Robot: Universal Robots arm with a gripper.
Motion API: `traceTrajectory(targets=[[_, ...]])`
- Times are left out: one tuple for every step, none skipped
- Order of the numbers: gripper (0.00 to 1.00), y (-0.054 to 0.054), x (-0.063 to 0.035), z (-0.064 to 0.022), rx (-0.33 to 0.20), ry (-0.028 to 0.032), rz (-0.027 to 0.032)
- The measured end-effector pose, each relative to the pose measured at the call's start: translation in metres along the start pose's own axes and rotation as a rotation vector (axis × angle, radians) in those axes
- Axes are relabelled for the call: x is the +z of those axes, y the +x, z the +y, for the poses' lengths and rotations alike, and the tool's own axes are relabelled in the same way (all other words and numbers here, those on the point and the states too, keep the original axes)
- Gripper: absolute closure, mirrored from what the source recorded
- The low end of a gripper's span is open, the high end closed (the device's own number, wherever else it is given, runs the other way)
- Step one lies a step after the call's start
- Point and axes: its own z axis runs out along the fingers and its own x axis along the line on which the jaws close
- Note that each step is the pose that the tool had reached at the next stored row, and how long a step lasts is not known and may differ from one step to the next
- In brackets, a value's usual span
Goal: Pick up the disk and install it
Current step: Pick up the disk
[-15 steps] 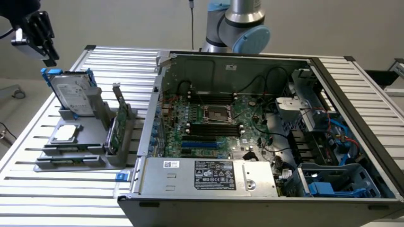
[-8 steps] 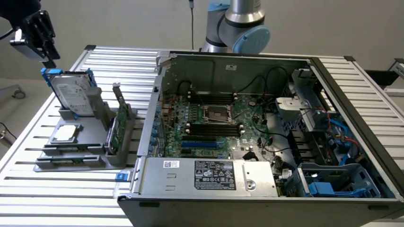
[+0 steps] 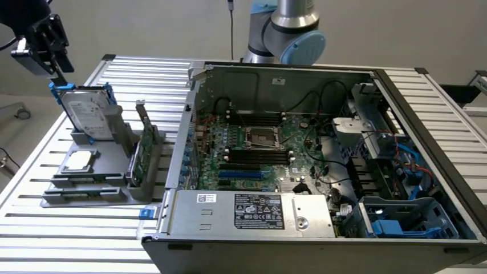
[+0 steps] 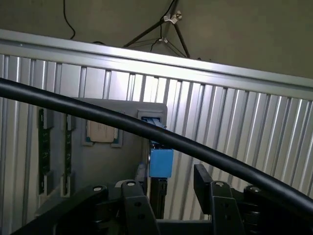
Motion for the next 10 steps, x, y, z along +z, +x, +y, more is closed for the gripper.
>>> traceTrajectory(targets=[[0.49,0.0,0.0015,0.0001,0.002,0.0,0.0009],[0.49,0.001,0.0031,0.0001,0.004,0.0001,0.0018],[0.49,0.001,0.0047,0.0002,0.006,0.0001,0.0028],[0.49,0.002,0.0061,0.0003,0.008,0.0001,0.0038],[0.49,0.003,0.0074,0.0004,0.01,0.0,0.0052],[0.49,0.003,0.0086,0.0005,0.012,-0.0001,0.007],[0.49,0.004,0.0097,0.0006,0.014,-0.0002,0.009],[0.49,0.004,0.0106,0.0007,0.015,-0.0004,0.0114],[0.49,0.005,0.0115,0.0008,0.017,-0.0007,0.0141],[0.49,0.005,0.0126,0.0008,0.018,-0.0009,0.0166]])
